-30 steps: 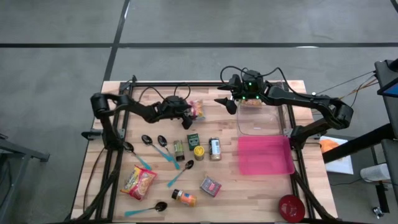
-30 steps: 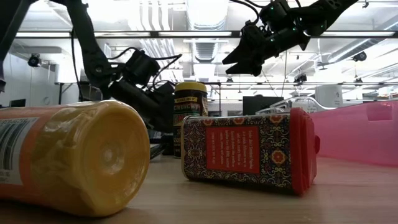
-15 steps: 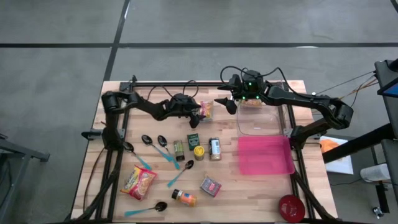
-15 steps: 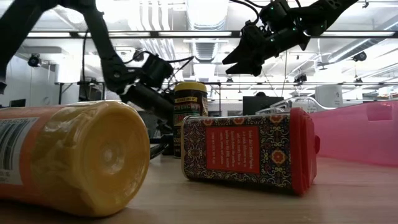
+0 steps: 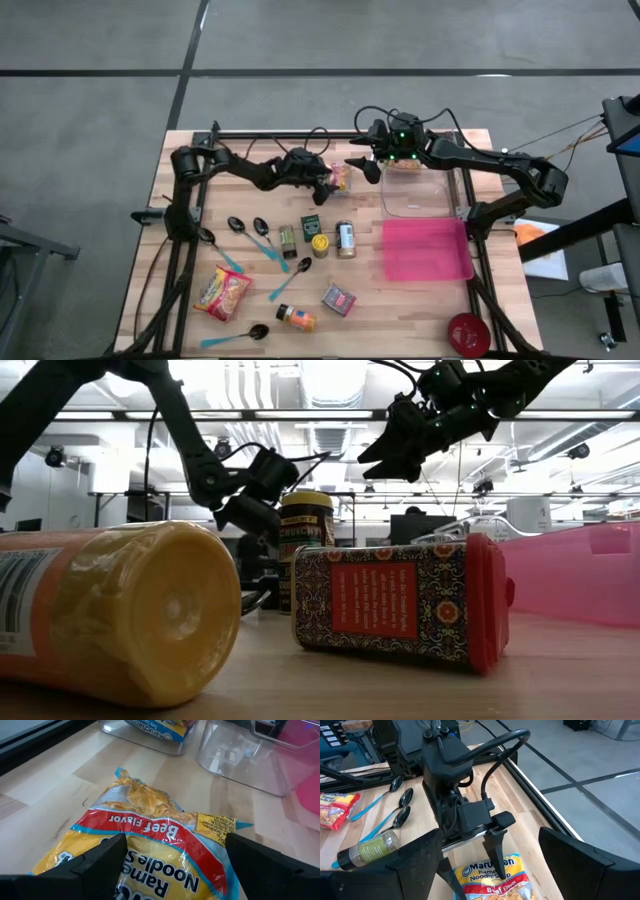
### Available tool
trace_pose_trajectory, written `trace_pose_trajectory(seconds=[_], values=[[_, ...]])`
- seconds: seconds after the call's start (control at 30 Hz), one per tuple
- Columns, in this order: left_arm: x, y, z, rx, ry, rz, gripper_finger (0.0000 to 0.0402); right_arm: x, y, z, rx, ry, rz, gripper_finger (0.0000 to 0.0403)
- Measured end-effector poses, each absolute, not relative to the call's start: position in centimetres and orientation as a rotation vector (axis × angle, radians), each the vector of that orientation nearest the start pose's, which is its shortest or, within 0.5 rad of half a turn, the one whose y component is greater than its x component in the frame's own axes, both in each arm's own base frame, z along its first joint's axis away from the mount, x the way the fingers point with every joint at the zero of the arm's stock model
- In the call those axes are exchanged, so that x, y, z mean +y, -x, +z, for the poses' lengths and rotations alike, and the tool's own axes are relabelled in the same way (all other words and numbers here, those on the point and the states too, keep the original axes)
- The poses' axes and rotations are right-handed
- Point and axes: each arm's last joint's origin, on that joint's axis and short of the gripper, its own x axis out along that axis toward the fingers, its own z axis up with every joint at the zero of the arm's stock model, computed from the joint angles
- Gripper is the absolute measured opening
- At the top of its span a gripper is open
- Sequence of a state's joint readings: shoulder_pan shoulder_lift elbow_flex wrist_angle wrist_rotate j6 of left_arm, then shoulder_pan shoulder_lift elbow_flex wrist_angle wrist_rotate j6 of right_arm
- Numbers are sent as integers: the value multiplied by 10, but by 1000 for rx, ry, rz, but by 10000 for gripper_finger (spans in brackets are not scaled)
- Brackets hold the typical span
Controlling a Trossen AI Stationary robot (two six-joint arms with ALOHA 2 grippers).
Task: Pick & Place Food Item
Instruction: Put the light blue noodle pack into the top transparent bin
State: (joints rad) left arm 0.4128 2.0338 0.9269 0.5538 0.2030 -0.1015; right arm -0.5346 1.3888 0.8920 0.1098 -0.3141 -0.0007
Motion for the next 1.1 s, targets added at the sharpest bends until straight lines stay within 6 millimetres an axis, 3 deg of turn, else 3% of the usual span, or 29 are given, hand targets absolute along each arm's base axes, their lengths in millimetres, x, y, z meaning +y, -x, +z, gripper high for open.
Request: trace_pose_trajectory(seconds=[0.33,0.63,0.9,1.1], values=[[146,-349,107,553,275,230,347,-147,-266,263,354,-159,-218,329],[139,-328,160,605,214,293,347,-147,-266,263,354,-159,-218,329],[114,-284,202,415,189,267,347,-147,-266,263,354,-159,-218,329],[91,-236,215,288,101,228,347,-147,-266,263,354,-159,-218,329]])
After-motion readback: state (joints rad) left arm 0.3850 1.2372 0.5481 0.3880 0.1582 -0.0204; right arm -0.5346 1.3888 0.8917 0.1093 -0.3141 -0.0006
